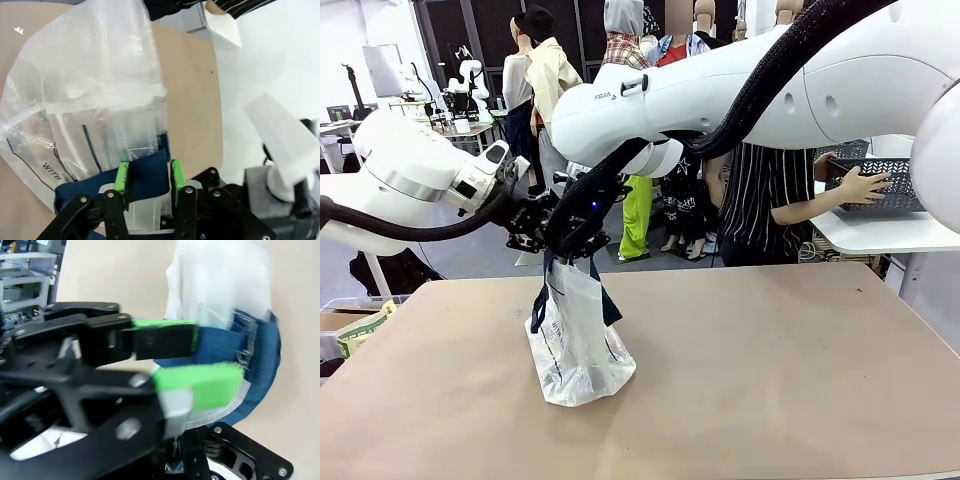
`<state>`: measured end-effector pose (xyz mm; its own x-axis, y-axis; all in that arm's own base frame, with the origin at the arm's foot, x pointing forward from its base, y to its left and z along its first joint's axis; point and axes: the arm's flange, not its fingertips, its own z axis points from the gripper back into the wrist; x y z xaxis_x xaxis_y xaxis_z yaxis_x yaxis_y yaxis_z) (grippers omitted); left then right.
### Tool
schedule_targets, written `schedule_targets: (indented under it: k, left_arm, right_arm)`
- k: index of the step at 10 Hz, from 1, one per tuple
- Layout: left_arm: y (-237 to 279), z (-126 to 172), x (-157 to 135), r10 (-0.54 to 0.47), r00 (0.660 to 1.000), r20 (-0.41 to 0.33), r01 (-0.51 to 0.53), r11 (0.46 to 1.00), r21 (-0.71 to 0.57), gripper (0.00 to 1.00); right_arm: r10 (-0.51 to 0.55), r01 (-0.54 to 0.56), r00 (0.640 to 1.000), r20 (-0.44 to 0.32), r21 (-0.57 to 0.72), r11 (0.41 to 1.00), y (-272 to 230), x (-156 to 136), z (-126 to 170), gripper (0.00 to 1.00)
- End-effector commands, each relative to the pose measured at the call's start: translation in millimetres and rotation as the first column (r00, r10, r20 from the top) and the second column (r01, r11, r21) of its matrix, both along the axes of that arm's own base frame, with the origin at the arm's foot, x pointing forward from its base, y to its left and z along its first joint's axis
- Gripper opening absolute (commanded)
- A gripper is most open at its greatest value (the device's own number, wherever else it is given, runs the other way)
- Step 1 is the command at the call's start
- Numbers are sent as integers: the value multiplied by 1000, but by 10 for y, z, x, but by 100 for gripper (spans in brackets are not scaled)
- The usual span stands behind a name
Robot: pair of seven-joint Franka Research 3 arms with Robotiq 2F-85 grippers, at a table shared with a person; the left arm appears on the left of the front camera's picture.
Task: Transfer purchased items from the store into the shopping bag.
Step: Move the Reusable shopping bag to the right side of the table.
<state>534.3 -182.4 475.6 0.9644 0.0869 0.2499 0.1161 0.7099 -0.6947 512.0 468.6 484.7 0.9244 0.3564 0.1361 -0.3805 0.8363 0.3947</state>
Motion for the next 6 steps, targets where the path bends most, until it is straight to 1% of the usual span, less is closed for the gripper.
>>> schedule_targets:
  k: [1, 4, 6]
  left_arm:
    - [-97, 10, 54, 32, 999, -12, -32, 999, 44, 0]
    - [-111, 1, 73, 40, 999, -15, -39, 997, 60, 0]
    - [-113, 2, 65, 44, 999, -22, -43, 998, 55, 0]
  right_arm:
    - [31, -31, 1000, -4, 47, 998, 4, -57, 6, 0]
    - [31, -31, 1000, 2, 46, 998, -12, -58, 8, 0]
    - [19, -19, 1000, -7, 43, 999, -24, -56, 1, 0]
